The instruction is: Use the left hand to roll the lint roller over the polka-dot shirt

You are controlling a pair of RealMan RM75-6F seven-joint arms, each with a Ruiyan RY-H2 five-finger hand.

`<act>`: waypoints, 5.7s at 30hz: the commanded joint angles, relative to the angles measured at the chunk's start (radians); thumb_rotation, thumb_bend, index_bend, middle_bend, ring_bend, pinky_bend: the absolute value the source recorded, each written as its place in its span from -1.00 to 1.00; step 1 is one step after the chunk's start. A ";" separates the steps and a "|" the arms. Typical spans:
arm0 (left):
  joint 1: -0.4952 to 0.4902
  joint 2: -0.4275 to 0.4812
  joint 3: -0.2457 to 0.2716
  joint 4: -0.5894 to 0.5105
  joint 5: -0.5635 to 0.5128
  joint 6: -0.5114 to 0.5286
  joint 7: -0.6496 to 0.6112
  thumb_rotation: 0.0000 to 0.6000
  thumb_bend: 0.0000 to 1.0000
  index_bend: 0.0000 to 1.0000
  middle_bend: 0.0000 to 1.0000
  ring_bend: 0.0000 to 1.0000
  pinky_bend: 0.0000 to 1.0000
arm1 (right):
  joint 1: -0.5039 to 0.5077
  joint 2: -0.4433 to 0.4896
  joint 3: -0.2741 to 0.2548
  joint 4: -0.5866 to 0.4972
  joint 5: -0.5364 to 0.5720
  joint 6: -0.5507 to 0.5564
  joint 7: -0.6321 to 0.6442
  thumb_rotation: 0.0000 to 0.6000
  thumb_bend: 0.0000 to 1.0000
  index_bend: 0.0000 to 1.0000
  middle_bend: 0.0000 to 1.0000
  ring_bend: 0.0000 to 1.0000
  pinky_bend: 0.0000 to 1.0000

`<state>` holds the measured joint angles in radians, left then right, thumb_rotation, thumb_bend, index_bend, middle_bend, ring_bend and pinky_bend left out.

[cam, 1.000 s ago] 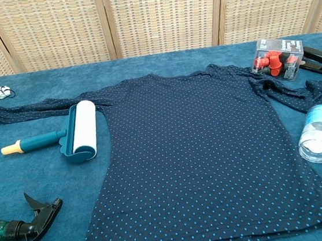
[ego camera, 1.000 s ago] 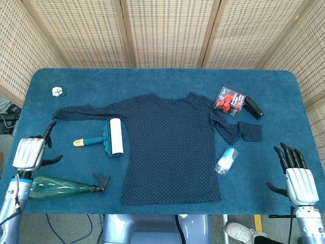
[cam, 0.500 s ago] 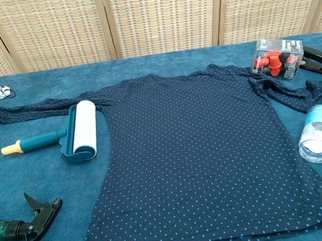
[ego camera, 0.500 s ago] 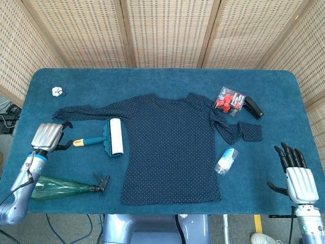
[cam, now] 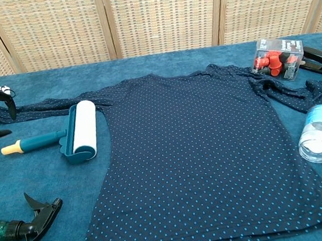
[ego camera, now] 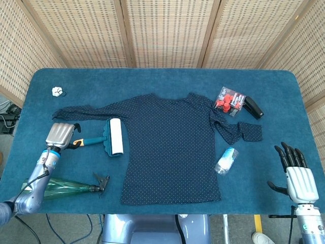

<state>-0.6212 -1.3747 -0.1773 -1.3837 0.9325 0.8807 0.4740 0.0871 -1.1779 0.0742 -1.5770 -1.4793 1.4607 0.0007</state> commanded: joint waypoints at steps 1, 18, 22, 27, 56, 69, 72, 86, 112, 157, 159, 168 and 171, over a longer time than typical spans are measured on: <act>-0.016 -0.024 0.010 0.021 -0.026 0.001 0.026 1.00 -0.54 -0.13 0.81 0.54 0.48 | 0.000 0.000 0.001 0.002 0.000 0.002 0.004 1.00 -0.84 -1.00 -1.00 -1.00 -1.00; -0.073 -0.101 0.035 0.098 -0.111 -0.024 0.081 1.00 -0.54 -0.05 0.81 0.54 0.48 | 0.000 0.001 0.004 0.008 0.007 -0.001 0.025 1.00 -0.84 -1.00 -1.00 -1.00 -1.00; -0.089 -0.131 0.040 0.133 -0.132 -0.034 0.096 1.00 -0.54 -0.06 0.81 0.54 0.48 | 0.002 0.000 0.006 0.014 0.015 -0.009 0.028 1.00 -0.84 -1.00 -1.00 -1.00 -1.00; -0.101 -0.149 0.045 0.159 -0.148 -0.042 0.104 1.00 -0.54 -0.07 0.81 0.54 0.48 | 0.004 -0.003 0.007 0.019 0.020 -0.014 0.029 1.00 -0.84 -1.00 -1.00 -1.00 -1.00; -0.117 -0.113 0.073 0.134 -0.012 0.005 0.070 1.00 0.23 0.59 0.83 0.54 0.46 | 0.002 -0.002 0.007 0.020 0.020 -0.011 0.042 1.00 -0.84 -1.00 -1.00 -1.00 -1.00; -0.207 -0.041 0.055 0.024 -0.085 -0.057 0.182 1.00 0.15 0.61 0.83 0.54 0.45 | 0.007 0.000 0.022 0.039 0.062 -0.037 0.057 1.00 -0.84 -1.00 -1.00 -1.00 -1.00; -0.236 -0.044 0.058 0.026 -0.129 -0.078 0.224 1.00 0.15 0.61 0.83 0.54 0.45 | 0.008 0.000 0.025 0.043 0.071 -0.042 0.057 1.00 -0.84 -1.00 -1.00 -1.00 -1.00; -0.467 -0.077 0.121 0.028 -0.490 -0.146 0.497 1.00 0.15 0.62 0.83 0.54 0.45 | 0.015 -0.008 0.038 0.075 0.115 -0.074 0.059 1.00 -0.84 -1.00 -1.00 -1.00 -1.00; -0.755 -0.213 0.196 0.038 -0.843 -0.060 0.729 1.00 0.16 0.62 0.83 0.54 0.45 | 0.025 -0.004 0.037 0.102 0.120 -0.113 0.120 1.00 -0.84 -1.00 -1.00 -1.00 -1.00; -0.700 -0.188 0.215 0.057 -0.964 -0.014 0.798 1.00 0.16 0.62 0.83 0.54 0.45 | 0.025 0.001 0.004 0.058 0.063 -0.105 0.103 1.00 -0.84 -1.00 -1.00 -1.00 -1.00; -0.679 -0.172 0.227 0.057 -0.949 -0.021 0.777 1.00 0.16 0.62 0.83 0.54 0.45 | 0.025 0.000 0.001 0.053 0.059 -0.103 0.096 1.00 -0.84 -1.00 -1.00 -1.00 -1.00; -0.635 -0.153 0.253 0.081 -0.899 -0.056 0.727 1.00 0.16 0.62 0.83 0.54 0.45 | 0.026 -0.001 -0.004 0.045 0.055 -0.103 0.083 1.00 -0.84 -1.00 -1.00 -1.00 -1.00; -0.648 -0.168 0.244 0.084 -0.904 -0.051 0.734 1.00 0.16 0.62 0.83 0.54 0.45 | 0.026 0.000 -0.003 0.047 0.059 -0.105 0.085 1.00 -0.84 -1.00 -1.00 -1.00 -1.00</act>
<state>-1.2667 -1.5395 0.0694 -1.3008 0.0299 0.8284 1.2055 0.1132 -1.1782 0.0710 -1.5300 -1.4205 1.3558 0.0853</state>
